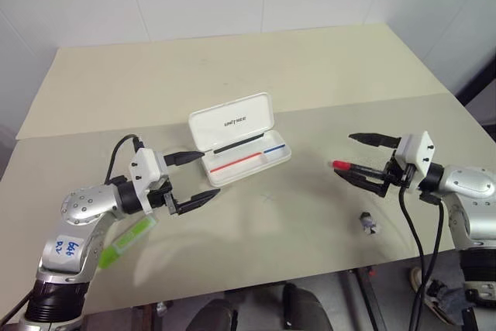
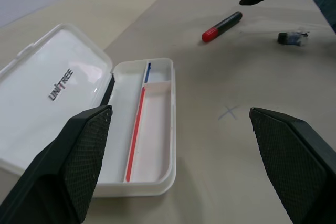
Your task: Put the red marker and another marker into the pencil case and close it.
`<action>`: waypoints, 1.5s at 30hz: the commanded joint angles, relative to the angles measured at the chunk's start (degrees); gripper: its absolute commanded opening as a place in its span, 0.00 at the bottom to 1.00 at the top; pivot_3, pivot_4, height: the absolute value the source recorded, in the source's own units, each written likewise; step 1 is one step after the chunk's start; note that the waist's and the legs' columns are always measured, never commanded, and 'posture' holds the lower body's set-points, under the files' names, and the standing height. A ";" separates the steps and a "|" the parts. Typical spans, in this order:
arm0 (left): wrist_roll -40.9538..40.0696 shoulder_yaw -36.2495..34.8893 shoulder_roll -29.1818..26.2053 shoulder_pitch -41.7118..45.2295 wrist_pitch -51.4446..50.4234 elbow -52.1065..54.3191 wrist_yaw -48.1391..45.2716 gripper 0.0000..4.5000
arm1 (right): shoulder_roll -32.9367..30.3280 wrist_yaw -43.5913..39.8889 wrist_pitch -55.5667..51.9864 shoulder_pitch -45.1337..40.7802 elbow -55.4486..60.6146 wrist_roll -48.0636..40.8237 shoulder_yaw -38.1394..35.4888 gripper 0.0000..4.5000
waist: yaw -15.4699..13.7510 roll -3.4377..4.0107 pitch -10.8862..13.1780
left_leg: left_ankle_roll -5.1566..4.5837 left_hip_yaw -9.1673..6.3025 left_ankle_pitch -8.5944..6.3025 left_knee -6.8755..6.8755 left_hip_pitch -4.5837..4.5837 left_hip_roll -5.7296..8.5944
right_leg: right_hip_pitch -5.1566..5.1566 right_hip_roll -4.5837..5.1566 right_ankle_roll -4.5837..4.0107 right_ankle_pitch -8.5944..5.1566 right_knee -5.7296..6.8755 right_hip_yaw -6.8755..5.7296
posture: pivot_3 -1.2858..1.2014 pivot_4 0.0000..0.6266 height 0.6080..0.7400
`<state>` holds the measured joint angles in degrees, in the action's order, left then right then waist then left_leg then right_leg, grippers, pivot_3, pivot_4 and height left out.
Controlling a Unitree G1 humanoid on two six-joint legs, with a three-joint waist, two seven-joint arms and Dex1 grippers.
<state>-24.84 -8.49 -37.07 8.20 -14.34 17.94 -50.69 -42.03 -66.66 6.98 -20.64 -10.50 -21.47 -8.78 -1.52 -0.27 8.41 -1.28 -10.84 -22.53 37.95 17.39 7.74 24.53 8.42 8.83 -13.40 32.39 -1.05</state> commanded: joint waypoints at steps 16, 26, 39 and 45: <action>2.02 1.49 -2.44 1.75 -0.85 2.34 0.93 0.73 | 5.78 -0.72 -1.54 -7.62 1.38 -0.08 5.41 1.00 | 0.15 0.00 0.00 | 0.24 0.52 -0.17 0.00 -0.12 -0.85 | 0.04 -0.81 -0.39 0.24 -0.28 -0.01 | 0.52 0.24 1.00; 10.70 12.55 0.46 10.15 4.15 -8.95 -0.88 0.65 | 5.67 -0.19 -4.56 -5.75 7.73 -1.42 5.15 1.00 | 0.09 0.05 0.02 | 0.25 0.60 -0.22 0.02 -0.11 -0.93 | 0.09 -0.90 -0.48 0.31 -0.30 -0.07 | 0.52 0.24 1.00; 16.73 18.19 3.68 15.19 5.74 -17.80 -1.14 0.65 | 4.05 3.42 -8.85 -0.76 16.95 -2.99 3.01 1.00 | -0.10 0.02 0.01 | 0.22 0.66 -0.25 0.11 -0.09 -0.93 | 0.09 -0.89 -0.44 0.33 -0.30 -0.13 | 0.52 0.24 1.00; 18.60 20.36 3.78 17.04 1.37 -18.86 -1.74 0.65 | 3.94 4.49 -9.44 -0.01 18.57 -3.36 2.60 1.00 | 0.06 0.01 0.00 | 0.21 0.75 -0.25 0.12 -0.11 -0.96 | 0.12 -0.91 -0.43 0.34 -0.30 -0.12 | 0.52 0.24 1.00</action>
<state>-6.83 11.73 -33.14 24.33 -11.89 -0.98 -52.32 -37.45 -62.80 -2.58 -20.83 5.37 -23.51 -4.72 -1.46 -0.26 8.41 -1.07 -10.10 -22.78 38.06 17.29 6.77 24.65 7.51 8.40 -13.06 32.08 -1.17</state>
